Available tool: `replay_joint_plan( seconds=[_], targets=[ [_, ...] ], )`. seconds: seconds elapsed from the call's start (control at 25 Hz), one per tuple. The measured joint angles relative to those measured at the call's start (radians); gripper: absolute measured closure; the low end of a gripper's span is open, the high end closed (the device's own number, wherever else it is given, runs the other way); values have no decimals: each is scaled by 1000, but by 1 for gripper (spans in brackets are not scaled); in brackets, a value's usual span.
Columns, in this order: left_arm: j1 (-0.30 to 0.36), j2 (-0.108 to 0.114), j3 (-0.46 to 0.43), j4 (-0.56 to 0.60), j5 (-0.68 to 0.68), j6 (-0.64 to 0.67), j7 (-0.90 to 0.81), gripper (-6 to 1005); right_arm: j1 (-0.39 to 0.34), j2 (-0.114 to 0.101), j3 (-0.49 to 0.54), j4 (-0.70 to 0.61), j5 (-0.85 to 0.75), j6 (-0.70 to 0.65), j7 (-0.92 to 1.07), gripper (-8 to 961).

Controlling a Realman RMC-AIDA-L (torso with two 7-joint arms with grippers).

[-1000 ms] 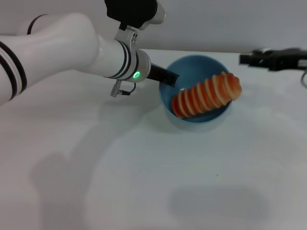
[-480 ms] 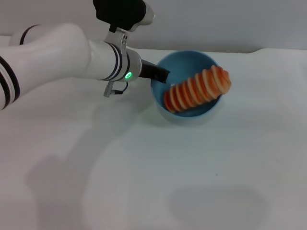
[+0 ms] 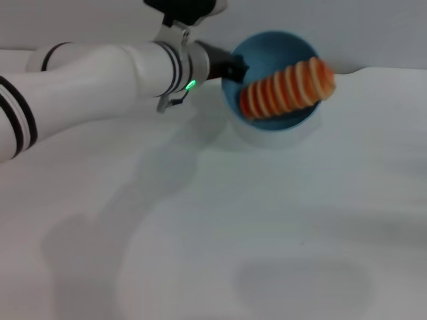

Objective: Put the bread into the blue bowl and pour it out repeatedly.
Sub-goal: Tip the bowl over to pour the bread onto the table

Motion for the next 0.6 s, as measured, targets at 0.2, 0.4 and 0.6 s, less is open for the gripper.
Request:
replay_joint_plan(
  seconds=[0.2, 0.4, 0.6],
  targets=[
    [-31, -4, 92, 10, -1, -117, 3, 1000, -1, 2, 53, 122, 4, -19, -86, 271],
    [-32, -10, 251, 11, -19, -265, -12, 1001, -24, 3, 69, 132, 7, -132, -102, 273],
    [-21, -11, 404, -6, -120, -401, -22, 1001, -26, 1, 90, 133, 8, -176, -71, 273]
  ],
)
